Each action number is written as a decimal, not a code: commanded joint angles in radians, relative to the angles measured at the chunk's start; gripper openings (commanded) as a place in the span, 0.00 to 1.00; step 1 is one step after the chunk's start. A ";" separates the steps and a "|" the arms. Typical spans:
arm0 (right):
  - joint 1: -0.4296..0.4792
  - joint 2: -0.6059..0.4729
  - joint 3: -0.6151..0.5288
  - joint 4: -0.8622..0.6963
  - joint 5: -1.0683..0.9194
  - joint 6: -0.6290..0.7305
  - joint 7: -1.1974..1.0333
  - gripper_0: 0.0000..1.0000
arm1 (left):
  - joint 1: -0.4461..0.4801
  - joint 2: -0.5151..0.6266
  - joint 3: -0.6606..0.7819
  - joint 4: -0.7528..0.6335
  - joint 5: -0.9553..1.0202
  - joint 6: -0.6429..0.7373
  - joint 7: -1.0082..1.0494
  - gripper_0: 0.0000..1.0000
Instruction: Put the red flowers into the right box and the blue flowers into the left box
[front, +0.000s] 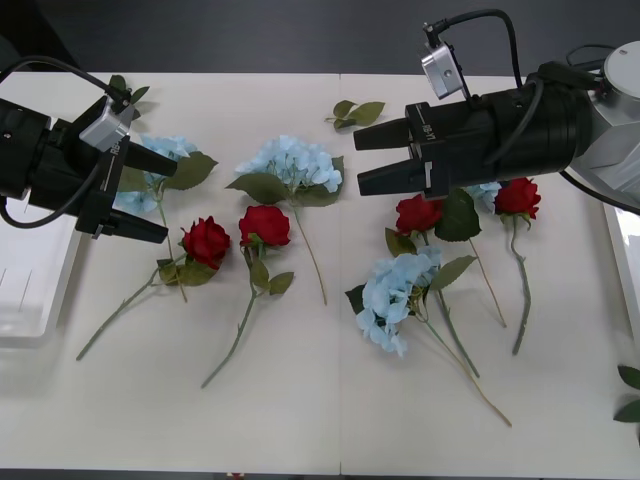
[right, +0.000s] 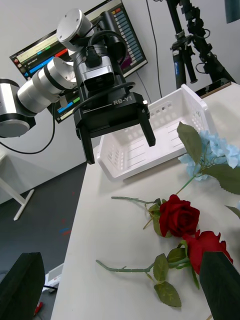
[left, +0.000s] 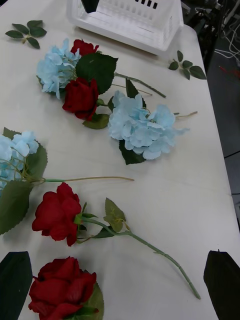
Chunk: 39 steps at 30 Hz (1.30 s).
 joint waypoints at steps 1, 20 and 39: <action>0.037 0.014 0.031 0.000 0.011 -0.004 -0.002 0.90 | -0.033 0.024 0.013 -0.001 -0.015 -0.011 -0.017 1.00; -0.103 -0.004 -0.177 0.002 0.422 0.388 -1.006 0.91 | -0.031 -0.017 0.012 -0.113 -0.380 -0.105 0.512 1.00; -0.074 -0.075 -0.318 0.000 1.214 0.648 -1.409 0.90 | -0.025 -0.192 0.012 -0.133 -0.841 -0.057 1.168 1.00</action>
